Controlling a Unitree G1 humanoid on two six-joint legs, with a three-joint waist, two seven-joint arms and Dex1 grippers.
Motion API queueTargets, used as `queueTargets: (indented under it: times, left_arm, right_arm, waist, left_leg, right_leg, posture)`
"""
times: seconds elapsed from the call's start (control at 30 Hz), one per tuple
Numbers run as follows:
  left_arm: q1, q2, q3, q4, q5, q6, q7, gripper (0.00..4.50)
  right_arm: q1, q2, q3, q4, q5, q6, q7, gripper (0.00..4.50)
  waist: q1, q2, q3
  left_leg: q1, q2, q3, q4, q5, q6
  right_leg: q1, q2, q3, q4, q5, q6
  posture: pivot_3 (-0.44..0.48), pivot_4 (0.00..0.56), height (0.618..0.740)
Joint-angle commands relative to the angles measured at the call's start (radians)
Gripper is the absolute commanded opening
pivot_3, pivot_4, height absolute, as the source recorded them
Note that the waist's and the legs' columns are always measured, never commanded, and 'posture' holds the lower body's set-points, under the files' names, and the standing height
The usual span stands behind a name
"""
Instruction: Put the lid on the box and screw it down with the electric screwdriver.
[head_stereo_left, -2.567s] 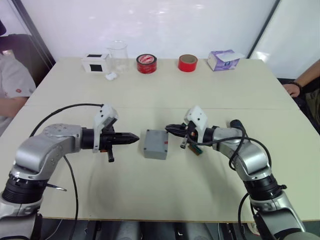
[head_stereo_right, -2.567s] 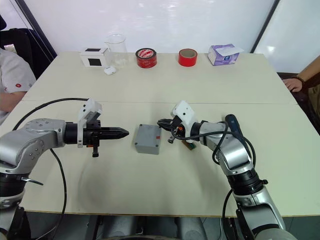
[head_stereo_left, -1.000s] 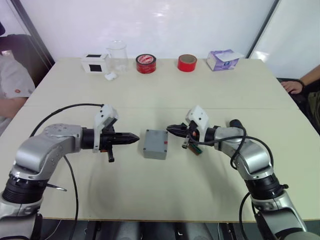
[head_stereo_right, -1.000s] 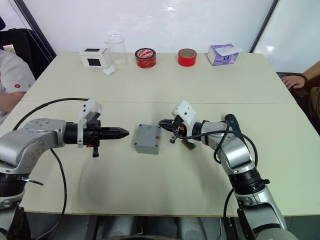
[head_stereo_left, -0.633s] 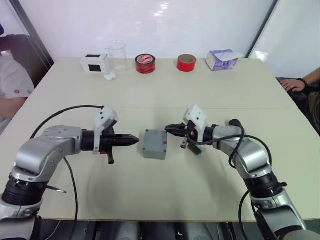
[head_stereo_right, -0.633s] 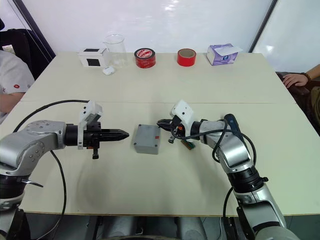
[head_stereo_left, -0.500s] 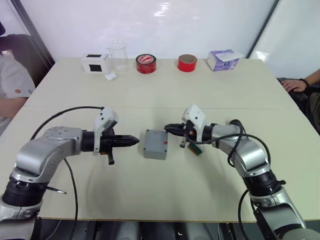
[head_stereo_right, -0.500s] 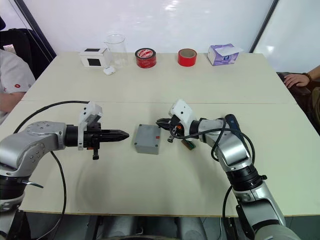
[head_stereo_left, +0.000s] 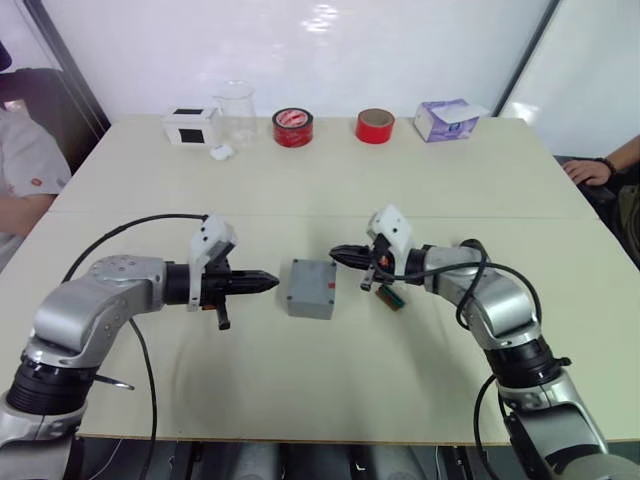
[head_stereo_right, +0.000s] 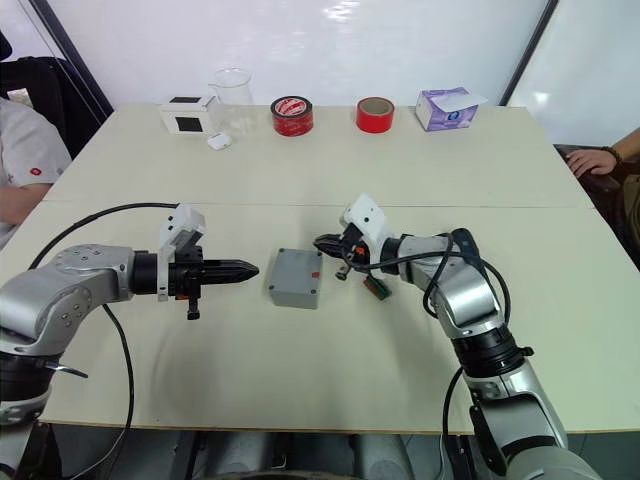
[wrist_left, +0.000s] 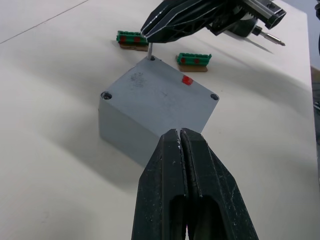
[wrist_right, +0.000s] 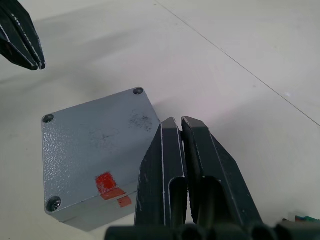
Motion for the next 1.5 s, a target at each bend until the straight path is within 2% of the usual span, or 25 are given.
queueTargets:
  times: [0.03, 1.5]
  left_arm:
    - [-0.008, -0.004, 0.006, -0.019, -0.006, -0.018, -0.002, 0.0]
    - [-0.013, -0.002, 0.01, -0.024, -0.012, -0.002, 0.002, 0.0]
  right_arm:
    - [-0.013, -0.015, -0.03, -0.06, 0.015, -0.007, -0.001, 0.1]
    - [-0.003, -0.003, 0.006, -0.064, 0.007, -0.009, -0.003, 0.1]
  waist:
    - [0.0, 0.0, 0.0]
    - [0.0, 0.0, 0.0]
  left_leg:
    - [0.0, 0.0, 0.0, 0.0, 0.0, 0.0]
    - [0.0, 0.0, 0.0, 0.0, 0.0, 0.0]
  right_leg:
    - [0.0, 0.0, 0.0, 0.0, 0.0, 0.0]
    - [0.0, 0.0, 0.0, 0.0, 0.0, 0.0]
  posture:
    - [0.0, 0.15, 0.74]
    - [0.0, 0.15, 0.74]
